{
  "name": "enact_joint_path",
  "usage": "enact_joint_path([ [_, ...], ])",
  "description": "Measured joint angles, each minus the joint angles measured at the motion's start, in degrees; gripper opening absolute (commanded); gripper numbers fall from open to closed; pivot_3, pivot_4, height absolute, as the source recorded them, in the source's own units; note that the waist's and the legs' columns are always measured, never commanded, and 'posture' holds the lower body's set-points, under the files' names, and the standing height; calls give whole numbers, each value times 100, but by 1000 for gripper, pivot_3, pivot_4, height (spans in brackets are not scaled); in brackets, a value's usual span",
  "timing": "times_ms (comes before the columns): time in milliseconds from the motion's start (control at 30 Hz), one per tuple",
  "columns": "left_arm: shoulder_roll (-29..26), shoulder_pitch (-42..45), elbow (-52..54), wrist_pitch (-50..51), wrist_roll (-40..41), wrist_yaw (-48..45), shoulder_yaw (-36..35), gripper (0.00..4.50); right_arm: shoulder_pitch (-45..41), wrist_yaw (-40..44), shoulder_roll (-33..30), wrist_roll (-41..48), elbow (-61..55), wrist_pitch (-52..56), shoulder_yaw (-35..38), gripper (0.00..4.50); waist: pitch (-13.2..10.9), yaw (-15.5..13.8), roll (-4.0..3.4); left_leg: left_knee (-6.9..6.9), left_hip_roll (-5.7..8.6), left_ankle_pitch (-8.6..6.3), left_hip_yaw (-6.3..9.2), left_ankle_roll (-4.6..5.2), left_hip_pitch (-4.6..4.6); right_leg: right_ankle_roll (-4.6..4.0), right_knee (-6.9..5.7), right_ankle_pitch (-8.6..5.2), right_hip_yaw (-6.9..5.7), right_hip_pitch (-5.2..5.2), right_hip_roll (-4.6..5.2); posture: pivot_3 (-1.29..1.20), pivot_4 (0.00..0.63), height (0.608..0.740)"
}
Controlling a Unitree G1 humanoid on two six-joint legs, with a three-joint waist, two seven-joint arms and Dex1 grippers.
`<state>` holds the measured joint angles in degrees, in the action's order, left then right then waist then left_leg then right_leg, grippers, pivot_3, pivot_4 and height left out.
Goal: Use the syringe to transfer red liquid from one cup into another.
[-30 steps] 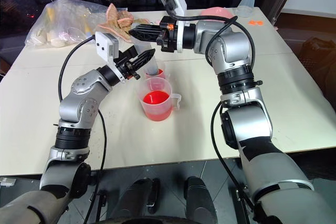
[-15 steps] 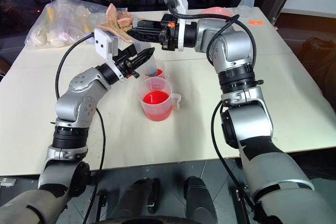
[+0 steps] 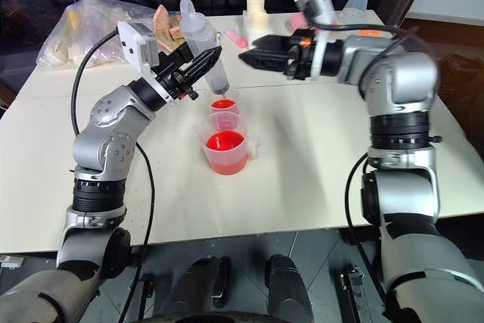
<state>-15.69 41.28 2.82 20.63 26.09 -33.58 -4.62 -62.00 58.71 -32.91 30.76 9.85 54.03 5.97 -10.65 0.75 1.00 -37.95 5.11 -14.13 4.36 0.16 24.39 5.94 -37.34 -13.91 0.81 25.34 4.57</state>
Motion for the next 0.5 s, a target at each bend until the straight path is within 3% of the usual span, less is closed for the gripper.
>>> enact_joint_path([
  [267, -81, 731, -75, 610, 322, 517, -355, 1527, 1376, -521, -225, 708, -1668, 936, 283, 3222, 0, -26, 0, -8, 2, -3, 0, 6, 1, 1, -2, 0, 0, -4, 3, 0, 150, 740],
  [367, -262, 1095, -34, 1467, 637, 1008, -612, 1527, 1433, -665, -316, 865, -1892, 1002, 335, 3222, 0, -1, 0, -6, -1, -3, 0, 6, -1, 1, -5, 0, 0, -2, -3, 0, 150, 740],
  [500, -681, 2043, -172, 3476, 840, 2113, -905, 1527, 1433, -802, -340, 952, -1931, 1028, 350, 3222, -2, -4, 4, -12, 1, -3, 2, 7, 0, 1, -14, 0, -1, -1, -5, 0, 150, 740],
])
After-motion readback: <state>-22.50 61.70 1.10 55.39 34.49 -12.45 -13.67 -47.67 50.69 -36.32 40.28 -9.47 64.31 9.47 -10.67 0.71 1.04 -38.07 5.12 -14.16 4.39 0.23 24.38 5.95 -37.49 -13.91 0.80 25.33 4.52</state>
